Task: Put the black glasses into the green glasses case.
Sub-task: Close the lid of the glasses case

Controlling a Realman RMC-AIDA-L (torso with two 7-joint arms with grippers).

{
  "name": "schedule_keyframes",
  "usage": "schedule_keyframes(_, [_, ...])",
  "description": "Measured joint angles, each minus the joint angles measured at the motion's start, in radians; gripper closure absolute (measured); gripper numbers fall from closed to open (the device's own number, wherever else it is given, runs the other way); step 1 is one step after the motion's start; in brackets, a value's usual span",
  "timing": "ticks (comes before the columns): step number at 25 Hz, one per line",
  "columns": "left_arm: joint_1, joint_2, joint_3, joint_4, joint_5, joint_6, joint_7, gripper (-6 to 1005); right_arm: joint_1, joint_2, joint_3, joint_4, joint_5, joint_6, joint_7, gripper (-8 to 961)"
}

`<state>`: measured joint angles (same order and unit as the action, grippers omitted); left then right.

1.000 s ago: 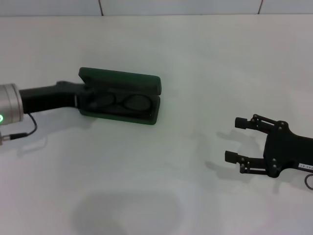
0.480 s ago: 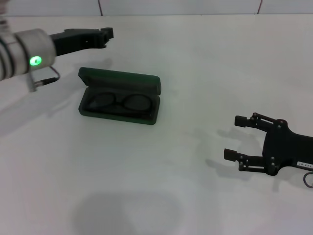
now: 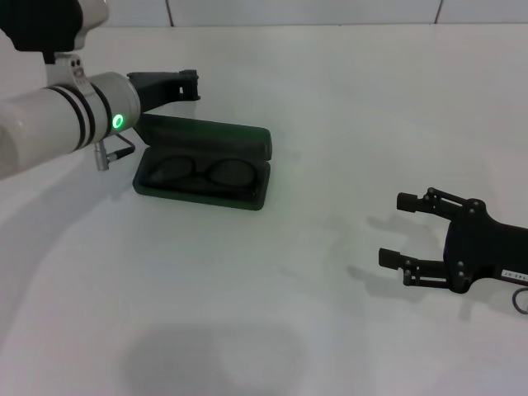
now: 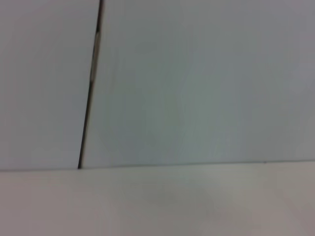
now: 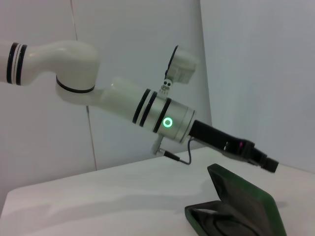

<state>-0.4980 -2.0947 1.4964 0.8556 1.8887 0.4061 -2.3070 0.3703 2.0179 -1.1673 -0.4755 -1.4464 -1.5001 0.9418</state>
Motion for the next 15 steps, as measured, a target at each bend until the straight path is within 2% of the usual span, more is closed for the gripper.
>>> schedule_keyframes(15, [0.031, 0.0, 0.02, -0.006, -0.006, -0.001, 0.072, 863, 0.007, 0.001, 0.0, 0.0, 0.0, 0.011, -0.002, 96])
